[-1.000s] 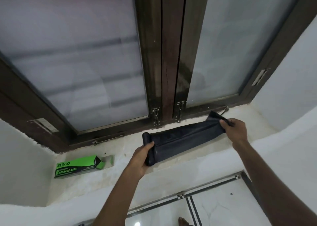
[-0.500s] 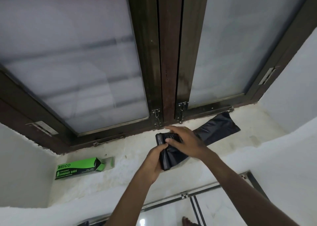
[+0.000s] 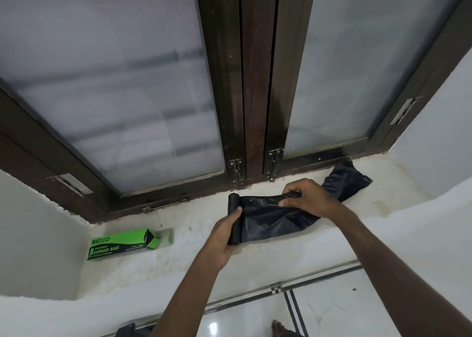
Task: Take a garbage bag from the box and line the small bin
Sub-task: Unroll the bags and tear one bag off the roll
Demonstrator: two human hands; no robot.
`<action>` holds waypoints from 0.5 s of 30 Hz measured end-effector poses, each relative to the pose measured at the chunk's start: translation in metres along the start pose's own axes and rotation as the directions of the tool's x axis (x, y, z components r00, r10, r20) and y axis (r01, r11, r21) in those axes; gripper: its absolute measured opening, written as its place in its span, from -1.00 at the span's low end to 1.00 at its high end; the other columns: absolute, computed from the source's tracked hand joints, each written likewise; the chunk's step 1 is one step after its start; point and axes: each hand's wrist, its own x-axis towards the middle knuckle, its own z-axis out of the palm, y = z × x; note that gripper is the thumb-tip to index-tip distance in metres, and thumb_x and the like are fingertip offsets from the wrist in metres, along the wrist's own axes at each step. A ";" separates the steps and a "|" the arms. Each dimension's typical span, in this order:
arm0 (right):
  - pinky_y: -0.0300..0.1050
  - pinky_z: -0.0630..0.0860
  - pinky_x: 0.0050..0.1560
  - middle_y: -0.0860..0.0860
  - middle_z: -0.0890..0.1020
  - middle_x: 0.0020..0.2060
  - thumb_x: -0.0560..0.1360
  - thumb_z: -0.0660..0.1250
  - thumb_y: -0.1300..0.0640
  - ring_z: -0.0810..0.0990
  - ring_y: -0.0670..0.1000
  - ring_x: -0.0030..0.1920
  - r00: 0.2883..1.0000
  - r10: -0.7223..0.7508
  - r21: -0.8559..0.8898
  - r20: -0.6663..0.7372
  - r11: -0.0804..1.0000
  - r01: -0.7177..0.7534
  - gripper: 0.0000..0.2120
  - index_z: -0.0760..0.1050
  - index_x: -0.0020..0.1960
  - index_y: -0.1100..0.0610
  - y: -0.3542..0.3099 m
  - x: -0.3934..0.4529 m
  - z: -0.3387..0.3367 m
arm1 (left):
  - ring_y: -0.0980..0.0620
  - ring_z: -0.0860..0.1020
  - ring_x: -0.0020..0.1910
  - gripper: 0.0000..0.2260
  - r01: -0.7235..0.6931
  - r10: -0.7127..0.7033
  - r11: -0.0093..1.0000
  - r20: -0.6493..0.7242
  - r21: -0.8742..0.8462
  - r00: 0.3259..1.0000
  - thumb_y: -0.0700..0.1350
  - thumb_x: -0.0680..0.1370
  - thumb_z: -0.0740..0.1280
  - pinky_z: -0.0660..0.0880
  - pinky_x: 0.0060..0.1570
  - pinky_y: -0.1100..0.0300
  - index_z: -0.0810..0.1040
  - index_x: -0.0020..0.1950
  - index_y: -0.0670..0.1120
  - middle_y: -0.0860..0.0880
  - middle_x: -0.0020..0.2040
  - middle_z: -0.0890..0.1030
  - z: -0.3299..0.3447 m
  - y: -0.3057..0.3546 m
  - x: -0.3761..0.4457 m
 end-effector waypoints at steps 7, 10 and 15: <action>-0.19 0.57 -0.15 -0.19 0.70 -0.25 0.41 0.54 -0.01 0.64 -0.23 -0.20 1.000 0.030 -0.032 0.001 0.999 -0.030 -0.92 0.69 -0.16 -0.02 0.011 -0.008 -0.035 | -0.07 0.64 0.12 -0.72 -0.022 0.016 0.996 0.069 0.085 0.997 0.03 0.63 0.24 0.54 0.01 0.07 0.59 0.25 -0.05 -0.02 0.06 0.73 -0.006 -0.001 -0.002; -0.26 0.50 -0.19 -0.20 0.69 -0.26 0.39 0.55 0.00 0.63 -0.24 -0.21 1.000 0.028 -0.045 0.012 0.999 -0.027 -0.93 0.69 -0.17 -0.03 0.012 -0.008 -0.044 | -0.07 0.64 0.05 -0.69 -0.026 0.024 0.999 0.069 0.029 0.997 0.03 0.64 0.17 0.54 -0.01 0.05 0.58 0.26 -0.05 -0.03 -0.01 0.74 -0.004 0.001 -0.003; -0.23 0.50 -0.19 -0.19 0.70 -0.26 0.40 0.54 -0.01 0.64 -0.23 -0.22 0.999 0.034 -0.075 0.036 0.997 -0.031 -0.94 0.67 -0.20 -0.09 0.014 -0.007 -0.057 | -0.09 0.63 0.19 -0.69 -0.004 0.000 0.997 0.052 0.078 0.999 0.11 0.60 0.30 0.54 0.15 -0.01 0.61 0.25 -0.01 -0.05 0.15 0.70 -0.003 0.006 -0.006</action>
